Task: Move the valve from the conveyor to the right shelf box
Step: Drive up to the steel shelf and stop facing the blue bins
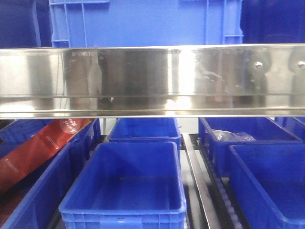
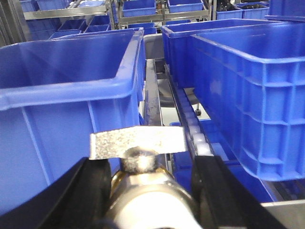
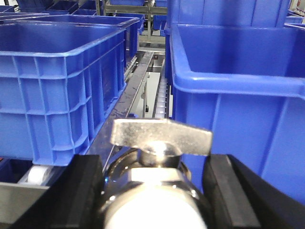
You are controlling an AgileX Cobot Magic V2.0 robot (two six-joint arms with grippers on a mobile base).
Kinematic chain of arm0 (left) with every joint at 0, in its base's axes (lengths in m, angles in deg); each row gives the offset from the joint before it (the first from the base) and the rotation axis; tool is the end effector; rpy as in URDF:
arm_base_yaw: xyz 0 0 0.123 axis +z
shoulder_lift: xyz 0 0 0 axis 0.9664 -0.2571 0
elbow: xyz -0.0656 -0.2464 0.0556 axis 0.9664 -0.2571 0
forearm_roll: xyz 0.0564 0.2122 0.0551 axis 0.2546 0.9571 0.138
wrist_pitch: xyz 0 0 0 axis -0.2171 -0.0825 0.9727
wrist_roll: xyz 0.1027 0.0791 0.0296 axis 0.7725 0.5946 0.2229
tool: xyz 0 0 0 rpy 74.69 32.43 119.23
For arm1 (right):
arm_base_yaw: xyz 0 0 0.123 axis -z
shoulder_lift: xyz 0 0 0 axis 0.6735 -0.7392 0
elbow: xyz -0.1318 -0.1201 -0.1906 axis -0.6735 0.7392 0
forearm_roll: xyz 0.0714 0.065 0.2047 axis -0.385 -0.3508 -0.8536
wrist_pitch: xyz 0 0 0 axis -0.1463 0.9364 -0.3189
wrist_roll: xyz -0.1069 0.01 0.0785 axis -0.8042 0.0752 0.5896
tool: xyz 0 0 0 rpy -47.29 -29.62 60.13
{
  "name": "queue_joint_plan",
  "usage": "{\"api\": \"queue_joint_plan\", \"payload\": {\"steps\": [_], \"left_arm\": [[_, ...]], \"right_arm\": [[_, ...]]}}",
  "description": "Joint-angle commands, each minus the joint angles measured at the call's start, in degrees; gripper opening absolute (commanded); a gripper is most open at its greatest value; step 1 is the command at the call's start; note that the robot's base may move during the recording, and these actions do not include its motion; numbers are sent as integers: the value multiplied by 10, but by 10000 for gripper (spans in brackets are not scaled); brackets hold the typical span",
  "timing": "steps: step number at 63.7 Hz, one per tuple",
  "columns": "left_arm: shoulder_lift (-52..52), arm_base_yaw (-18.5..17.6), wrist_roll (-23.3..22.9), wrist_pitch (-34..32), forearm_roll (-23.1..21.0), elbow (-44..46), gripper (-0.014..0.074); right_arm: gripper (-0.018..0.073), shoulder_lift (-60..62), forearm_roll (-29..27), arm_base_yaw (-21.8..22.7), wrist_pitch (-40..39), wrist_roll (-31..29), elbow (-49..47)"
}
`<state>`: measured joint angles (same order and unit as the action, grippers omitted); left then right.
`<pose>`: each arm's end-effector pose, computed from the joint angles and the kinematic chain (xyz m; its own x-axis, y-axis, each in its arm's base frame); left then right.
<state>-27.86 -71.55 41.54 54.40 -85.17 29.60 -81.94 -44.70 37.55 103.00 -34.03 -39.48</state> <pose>0.1501 0.0052 0.3358 -0.1319 0.1006 -0.9861 -0.0169 0.9945 0.1037 0.1257 0.0175 0.3369 -0.1657 0.0080 -0.9861 -0.1315 0.9909 0.0301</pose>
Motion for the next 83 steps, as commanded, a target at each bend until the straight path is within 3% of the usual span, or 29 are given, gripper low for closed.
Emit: {"api": "queue_joint_plan", "payload": {"steps": [1, 65, 83], "left_arm": [[4, -3, -2, -33, -5, 4, -111], [4, -3, -2, -33, -5, 4, -111], [4, -32, -2, -33, -5, 4, -111]], "right_arm": [[-154, 5, 4, -1, -48, -1, -10], [-154, 5, 4, -1, -48, -1, -10], [-154, 5, 4, -1, -48, -1, -10]]}}
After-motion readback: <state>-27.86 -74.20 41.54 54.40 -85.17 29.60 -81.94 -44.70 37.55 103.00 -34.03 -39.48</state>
